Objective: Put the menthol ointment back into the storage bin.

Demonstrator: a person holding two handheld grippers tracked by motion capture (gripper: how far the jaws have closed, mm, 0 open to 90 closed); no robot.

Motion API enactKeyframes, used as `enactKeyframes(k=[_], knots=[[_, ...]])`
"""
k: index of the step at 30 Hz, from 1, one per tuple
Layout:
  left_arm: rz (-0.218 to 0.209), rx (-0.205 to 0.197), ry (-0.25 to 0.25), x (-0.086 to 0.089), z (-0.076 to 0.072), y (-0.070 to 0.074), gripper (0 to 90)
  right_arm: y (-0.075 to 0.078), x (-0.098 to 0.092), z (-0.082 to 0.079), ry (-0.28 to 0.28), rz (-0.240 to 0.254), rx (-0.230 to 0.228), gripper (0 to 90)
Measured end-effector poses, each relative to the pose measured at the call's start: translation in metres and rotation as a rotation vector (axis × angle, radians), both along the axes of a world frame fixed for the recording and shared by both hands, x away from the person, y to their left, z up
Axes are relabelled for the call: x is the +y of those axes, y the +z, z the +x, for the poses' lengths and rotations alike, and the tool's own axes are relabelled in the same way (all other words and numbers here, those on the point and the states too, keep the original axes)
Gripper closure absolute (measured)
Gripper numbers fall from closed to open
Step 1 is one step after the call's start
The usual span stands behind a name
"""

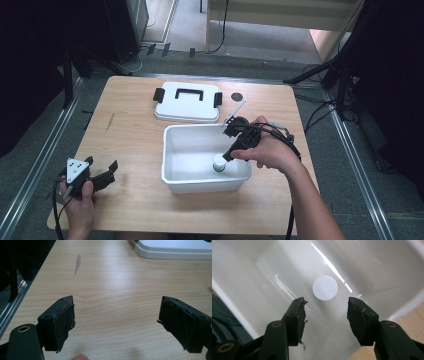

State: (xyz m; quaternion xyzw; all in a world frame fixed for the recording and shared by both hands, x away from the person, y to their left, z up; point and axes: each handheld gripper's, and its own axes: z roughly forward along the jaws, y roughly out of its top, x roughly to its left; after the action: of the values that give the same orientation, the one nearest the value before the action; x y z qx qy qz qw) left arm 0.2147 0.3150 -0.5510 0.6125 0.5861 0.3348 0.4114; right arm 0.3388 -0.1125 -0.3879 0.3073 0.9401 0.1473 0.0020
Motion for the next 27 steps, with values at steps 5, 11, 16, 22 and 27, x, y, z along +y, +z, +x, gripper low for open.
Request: enactKeyframes(k=[5, 11, 16, 22, 27], knots=[[0.0, 0.002, 0.0, 0.0, 0.0, 0.0, 14.1, 0.02, -0.019, -0.004, -0.025, 0.028, -0.038, 49.3], [0.0, 0.004, -0.001, 0.0, 0.0, 0.0, 14.1, 0.027, -0.051, -0.003, -0.093, 0.044, -0.066, 49.3], [0.001, 0.002, -0.003, -0.001, 0.0, 0.0, 14.1, 0.022, -0.076, -0.003, -0.151, 0.064, -0.078, 49.4], [0.002, 0.004, -0.003, -0.001, 0.0, 0.0, 14.1, 0.002, -0.102, -0.002, -0.233, 0.095, -0.085, 48.5], [0.003, 0.008, -0.004, -0.001, 0.0, 0.0, 14.1, -0.023, -0.119, -0.003, -0.308, 0.12, -0.134, 43.7]])
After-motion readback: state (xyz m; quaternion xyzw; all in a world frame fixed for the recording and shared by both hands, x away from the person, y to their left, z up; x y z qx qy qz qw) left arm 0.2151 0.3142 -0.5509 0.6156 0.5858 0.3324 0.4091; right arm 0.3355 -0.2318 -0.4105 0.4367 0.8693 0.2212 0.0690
